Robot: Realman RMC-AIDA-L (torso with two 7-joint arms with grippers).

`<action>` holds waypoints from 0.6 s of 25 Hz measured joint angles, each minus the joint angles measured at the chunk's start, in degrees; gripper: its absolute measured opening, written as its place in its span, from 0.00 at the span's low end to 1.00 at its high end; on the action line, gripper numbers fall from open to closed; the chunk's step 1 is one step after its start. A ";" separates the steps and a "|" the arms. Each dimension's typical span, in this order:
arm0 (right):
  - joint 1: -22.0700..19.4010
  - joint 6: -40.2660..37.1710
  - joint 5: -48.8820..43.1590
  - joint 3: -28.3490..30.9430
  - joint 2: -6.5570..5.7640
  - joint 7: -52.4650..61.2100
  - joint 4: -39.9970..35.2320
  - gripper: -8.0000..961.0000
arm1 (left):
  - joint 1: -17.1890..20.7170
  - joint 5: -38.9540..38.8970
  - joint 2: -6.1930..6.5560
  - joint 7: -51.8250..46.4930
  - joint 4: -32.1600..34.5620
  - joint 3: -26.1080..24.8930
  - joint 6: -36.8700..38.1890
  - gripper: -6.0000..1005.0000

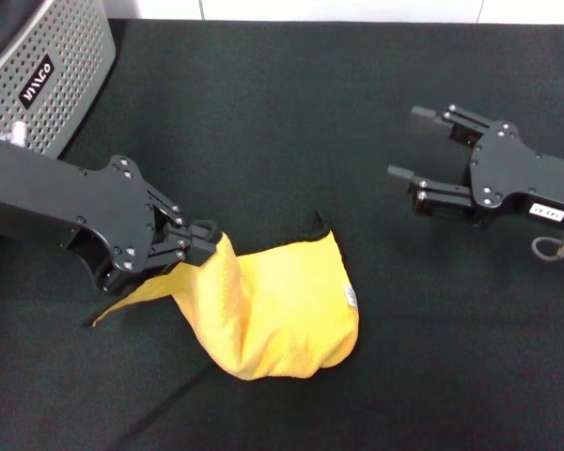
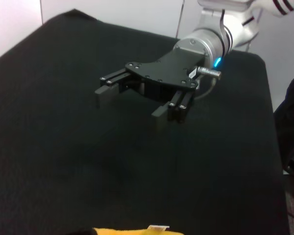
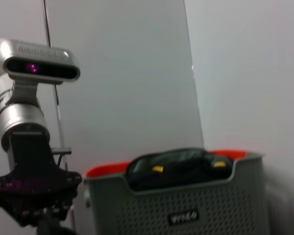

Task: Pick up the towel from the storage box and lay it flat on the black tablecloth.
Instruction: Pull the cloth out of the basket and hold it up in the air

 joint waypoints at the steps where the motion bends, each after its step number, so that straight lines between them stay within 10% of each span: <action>1: 0.00 0.00 0.00 0.00 0.00 0.00 0.00 0.88 | 0.06 0.55 -0.19 0.08 -0.07 0.05 -0.03 0.04; 15: 2.97 7.24 -8.55 -0.07 -2.02 8.71 -0.26 0.86 | 1.26 -4.55 -1.32 2.96 2.43 -9.64 -0.26 0.04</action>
